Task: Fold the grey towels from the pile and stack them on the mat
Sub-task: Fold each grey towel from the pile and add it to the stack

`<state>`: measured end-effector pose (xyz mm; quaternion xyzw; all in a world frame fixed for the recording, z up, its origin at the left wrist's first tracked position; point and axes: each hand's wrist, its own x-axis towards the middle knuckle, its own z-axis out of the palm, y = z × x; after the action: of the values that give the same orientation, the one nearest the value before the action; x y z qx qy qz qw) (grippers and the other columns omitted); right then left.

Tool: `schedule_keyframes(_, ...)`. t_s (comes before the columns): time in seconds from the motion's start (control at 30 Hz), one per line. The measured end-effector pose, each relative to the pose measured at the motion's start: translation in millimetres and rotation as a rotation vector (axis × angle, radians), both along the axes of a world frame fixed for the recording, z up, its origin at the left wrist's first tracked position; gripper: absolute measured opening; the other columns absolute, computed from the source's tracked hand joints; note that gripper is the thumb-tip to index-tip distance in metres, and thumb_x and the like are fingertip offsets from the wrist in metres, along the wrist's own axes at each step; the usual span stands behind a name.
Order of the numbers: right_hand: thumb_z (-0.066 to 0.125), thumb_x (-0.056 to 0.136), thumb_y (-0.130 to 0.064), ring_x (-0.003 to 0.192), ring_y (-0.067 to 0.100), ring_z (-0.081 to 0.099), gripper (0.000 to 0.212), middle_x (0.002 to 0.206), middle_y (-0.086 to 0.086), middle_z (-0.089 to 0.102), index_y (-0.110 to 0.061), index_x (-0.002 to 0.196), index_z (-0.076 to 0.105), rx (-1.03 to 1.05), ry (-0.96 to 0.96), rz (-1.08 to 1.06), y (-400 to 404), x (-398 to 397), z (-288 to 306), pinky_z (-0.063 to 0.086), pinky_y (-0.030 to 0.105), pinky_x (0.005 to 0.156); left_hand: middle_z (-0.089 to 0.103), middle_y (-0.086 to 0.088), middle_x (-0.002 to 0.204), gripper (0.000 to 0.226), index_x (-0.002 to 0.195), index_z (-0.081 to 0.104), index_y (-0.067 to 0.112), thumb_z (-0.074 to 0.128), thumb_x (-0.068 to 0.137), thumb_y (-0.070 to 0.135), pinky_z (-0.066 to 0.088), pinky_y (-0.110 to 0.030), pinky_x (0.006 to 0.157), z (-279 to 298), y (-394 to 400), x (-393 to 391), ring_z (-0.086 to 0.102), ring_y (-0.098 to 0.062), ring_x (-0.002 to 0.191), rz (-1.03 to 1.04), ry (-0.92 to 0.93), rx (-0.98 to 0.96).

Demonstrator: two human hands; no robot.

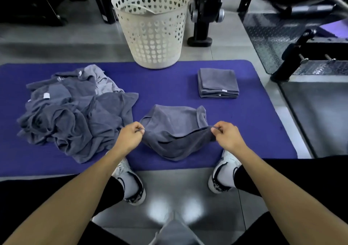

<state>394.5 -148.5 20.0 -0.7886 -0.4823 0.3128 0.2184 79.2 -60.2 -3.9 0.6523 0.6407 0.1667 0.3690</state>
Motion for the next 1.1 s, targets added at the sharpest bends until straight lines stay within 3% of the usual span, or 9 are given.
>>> schedule_keyframes(0.17,0.060,0.093,-0.022,0.073,0.021,0.063,0.018,0.077,0.008,0.069,-0.008,0.085,0.069,-0.380,-0.027,0.239,-13,7,-15,0.044,0.023,0.057,0.071,0.003,0.070,0.019,0.066,0.068,0.013,0.062,0.083,0.011,0.051,-0.032,0.076,-26,-3,-5,0.066,-0.019,0.079,-0.192,0.174,-0.211)
schedule_keyframes(0.27,0.062,0.090,-0.019,0.068,0.019,0.067,0.015,0.090,0.011,0.075,-0.008,0.089,0.072,-0.560,0.053,0.311,-9,11,-28,0.048,0.022,0.057,0.072,0.005,0.066,0.021,0.067,0.068,0.017,0.065,0.087,0.024,0.050,-0.027,0.072,-38,1,8,0.068,-0.016,0.074,-0.171,0.132,-0.202)
schedule_keyframes(0.37,0.061,0.088,-0.016,0.073,0.020,0.067,0.012,0.090,0.009,0.074,-0.010,0.090,0.072,-0.460,0.040,0.233,12,24,-29,0.046,0.022,0.055,0.073,0.001,0.079,0.018,0.075,0.070,0.017,0.063,0.090,0.025,0.052,-0.032,0.078,-46,16,36,0.068,-0.018,0.082,-0.203,0.110,-0.144)
schedule_keyframes(0.47,0.059,0.089,-0.012,0.075,0.021,0.066,0.013,0.087,0.008,0.072,-0.011,0.090,0.072,-0.387,0.001,0.204,44,43,-24,0.052,0.026,0.065,0.072,-0.005,0.087,0.015,0.083,0.069,0.009,0.059,0.091,0.018,0.053,-0.039,0.082,-56,38,71,0.066,-0.022,0.087,-0.310,0.121,-0.106)
schedule_keyframes(0.6,0.055,0.090,-0.011,0.080,0.021,0.064,0.017,0.091,0.004,0.069,-0.011,0.094,0.072,-0.411,-0.081,0.297,93,67,-28,0.056,0.033,0.082,0.071,0.001,0.094,0.007,0.088,0.065,0.021,0.059,0.091,0.018,0.049,-0.031,0.080,-79,77,113,0.064,-0.018,0.088,-0.387,0.143,-0.103)
schedule_keyframes(0.73,0.055,0.093,-0.020,0.089,0.019,0.060,0.014,0.099,-0.002,0.063,-0.019,0.094,0.069,-0.499,-0.202,0.477,142,87,-52,0.052,0.032,0.083,0.068,0.003,0.109,0.017,0.108,0.066,0.026,0.060,0.091,0.025,0.052,-0.043,0.091,-121,125,148,0.063,-0.019,0.102,-0.478,0.174,-0.103)
schedule_keyframes(0.93,0.055,0.096,-0.024,0.091,0.018,0.057,0.016,0.092,-0.007,0.059,-0.016,0.100,0.067,-0.472,-0.206,0.578,198,116,-102,0.049,0.031,0.082,0.030,0.000,0.159,0.055,0.149,0.040,0.030,0.056,0.097,0.041,0.032,-0.044,0.115,-169,184,195,0.026,-0.024,0.146,-0.765,0.410,-0.023)
schedule_keyframes(1.03,0.056,0.098,-0.027,0.094,0.017,0.061,0.017,0.104,-0.005,0.066,-0.019,0.110,0.065,-0.353,-0.059,0.419,221,130,-129,0.051,0.031,0.083,0.006,0.000,0.166,0.064,0.155,0.021,0.035,0.040,0.098,0.056,0.016,-0.047,0.122,-194,201,193,0.007,-0.026,0.152,-0.941,0.537,0.030)
schedule_keyframes(1.1,0.054,0.100,-0.026,0.099,0.013,0.059,0.027,0.117,-0.006,0.063,-0.021,0.126,0.061,-0.288,0.034,0.353,234,136,-148,0.046,0.024,0.083,-0.003,0.002,0.165,0.066,0.156,0.010,0.037,0.020,0.097,0.063,0.008,-0.048,0.123,-212,201,184,0.001,-0.027,0.152,-1.009,0.583,0.116)
